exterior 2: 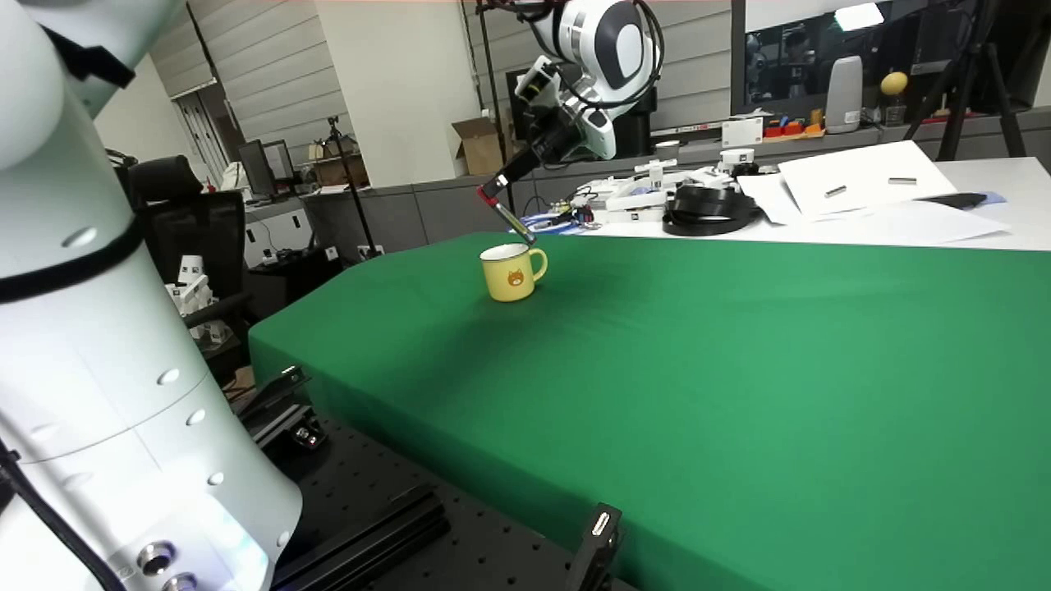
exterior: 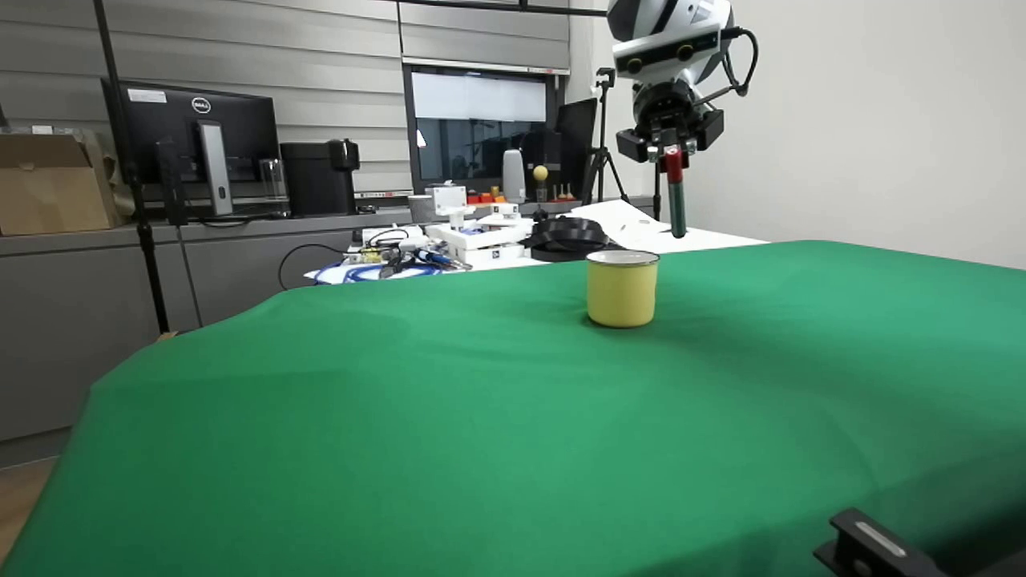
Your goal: Pick the marker and put it in the cup
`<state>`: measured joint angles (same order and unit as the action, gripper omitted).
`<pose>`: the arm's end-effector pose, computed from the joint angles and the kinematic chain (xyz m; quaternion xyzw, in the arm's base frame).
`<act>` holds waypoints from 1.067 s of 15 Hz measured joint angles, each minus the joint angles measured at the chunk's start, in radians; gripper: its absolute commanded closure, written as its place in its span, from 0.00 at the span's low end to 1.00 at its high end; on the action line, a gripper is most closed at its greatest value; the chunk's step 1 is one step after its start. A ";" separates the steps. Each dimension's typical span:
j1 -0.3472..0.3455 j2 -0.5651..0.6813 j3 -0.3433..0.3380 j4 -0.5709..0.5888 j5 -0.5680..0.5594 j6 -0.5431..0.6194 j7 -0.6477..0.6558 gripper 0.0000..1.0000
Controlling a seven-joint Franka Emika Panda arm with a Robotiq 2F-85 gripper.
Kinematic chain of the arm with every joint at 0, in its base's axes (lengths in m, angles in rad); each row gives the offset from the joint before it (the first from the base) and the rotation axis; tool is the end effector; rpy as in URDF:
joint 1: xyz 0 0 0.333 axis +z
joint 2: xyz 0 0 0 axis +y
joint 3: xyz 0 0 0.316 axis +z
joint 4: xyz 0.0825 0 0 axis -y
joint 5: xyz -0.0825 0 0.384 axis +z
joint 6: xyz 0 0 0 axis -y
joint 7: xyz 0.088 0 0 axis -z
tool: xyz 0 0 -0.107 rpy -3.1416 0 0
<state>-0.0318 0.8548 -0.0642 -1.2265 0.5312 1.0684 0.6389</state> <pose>0.6360 0.0178 0.2450 -0.7924 0.3081 0.5164 0.1021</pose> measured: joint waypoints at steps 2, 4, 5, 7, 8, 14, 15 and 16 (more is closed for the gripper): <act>0.000 0.012 0.007 0.026 0.024 -0.020 0.011 0.95; 0.000 0.024 0.014 0.048 0.047 -0.039 0.022 0.95; 0.001 0.031 0.018 0.059 0.059 -0.046 0.028 0.95; 0.004 0.046 0.025 0.076 0.080 -0.058 0.034 0.95; 0.006 0.054 0.030 0.084 0.087 -0.062 0.037 0.95; 0.025 0.111 0.043 0.114 0.117 -0.065 0.039 0.95; 0.027 0.122 0.044 0.117 0.119 -0.063 0.039 0.95; 0.028 0.133 0.044 0.120 0.120 -0.062 0.039 0.95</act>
<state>-0.0035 0.9882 -0.0203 -1.1060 0.6511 1.0063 0.6777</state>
